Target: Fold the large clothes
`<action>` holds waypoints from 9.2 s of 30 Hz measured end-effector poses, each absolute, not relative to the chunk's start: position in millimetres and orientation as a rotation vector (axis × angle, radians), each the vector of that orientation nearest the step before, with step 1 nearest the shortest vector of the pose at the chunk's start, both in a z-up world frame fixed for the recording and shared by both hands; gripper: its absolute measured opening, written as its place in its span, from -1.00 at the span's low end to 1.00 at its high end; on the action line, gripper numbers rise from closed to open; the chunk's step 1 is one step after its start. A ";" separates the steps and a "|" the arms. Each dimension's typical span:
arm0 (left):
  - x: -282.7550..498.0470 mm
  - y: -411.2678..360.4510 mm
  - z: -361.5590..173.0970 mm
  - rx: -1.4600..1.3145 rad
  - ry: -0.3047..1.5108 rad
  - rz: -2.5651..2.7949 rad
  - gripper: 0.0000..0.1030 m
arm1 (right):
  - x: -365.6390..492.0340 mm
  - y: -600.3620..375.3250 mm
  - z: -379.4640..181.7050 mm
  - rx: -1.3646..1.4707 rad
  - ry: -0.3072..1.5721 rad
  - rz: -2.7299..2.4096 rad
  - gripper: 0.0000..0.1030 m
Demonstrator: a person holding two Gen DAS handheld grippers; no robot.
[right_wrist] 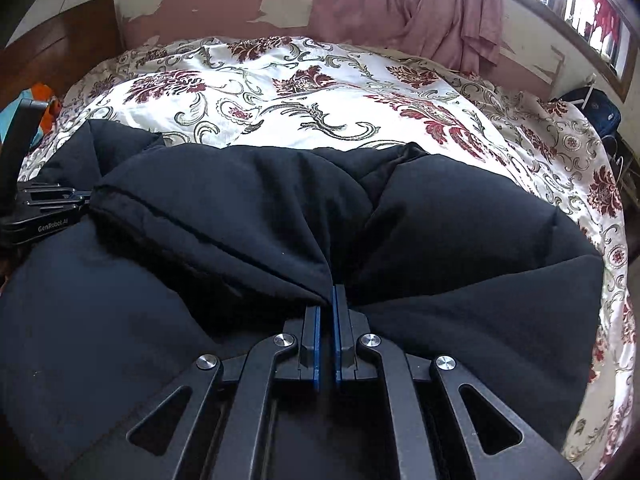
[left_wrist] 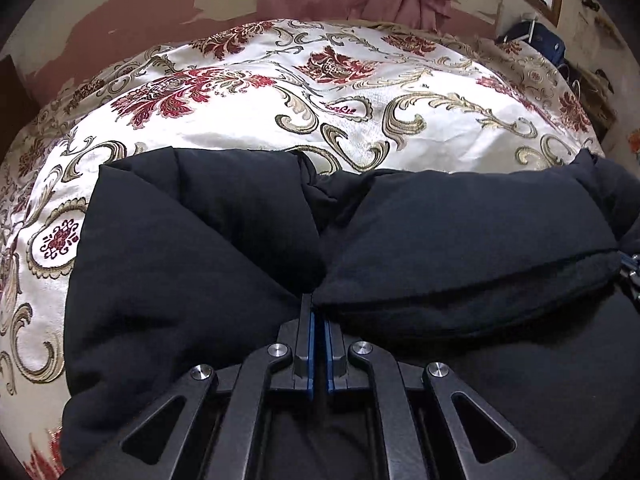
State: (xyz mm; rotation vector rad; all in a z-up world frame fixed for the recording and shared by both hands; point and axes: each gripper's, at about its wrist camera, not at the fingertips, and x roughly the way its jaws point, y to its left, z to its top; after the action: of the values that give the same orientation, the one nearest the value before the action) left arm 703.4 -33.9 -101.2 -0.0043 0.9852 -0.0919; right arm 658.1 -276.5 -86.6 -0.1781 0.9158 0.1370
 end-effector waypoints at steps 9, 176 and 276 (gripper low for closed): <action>682.6 1.5 -58.3 -0.162 0.899 -0.177 -0.82 | 631.0 -294.5 -39.1 -0.129 0.873 0.230 -0.64; 156.6 0.6 -21.8 0.059 0.574 -0.129 0.99 | 155.8 -242.3 -16.4 -0.032 0.681 0.190 0.95; 114.8 -15.5 -42.1 0.440 0.376 0.094 -0.88 | 102.5 -226.9 -35.9 -0.214 0.423 0.015 -0.86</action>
State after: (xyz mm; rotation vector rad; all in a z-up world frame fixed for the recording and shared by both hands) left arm 114.8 -15.5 -42.1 0.4402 0.3759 0.0941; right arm 102.5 -226.9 -35.9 -0.2136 0.4232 0.0146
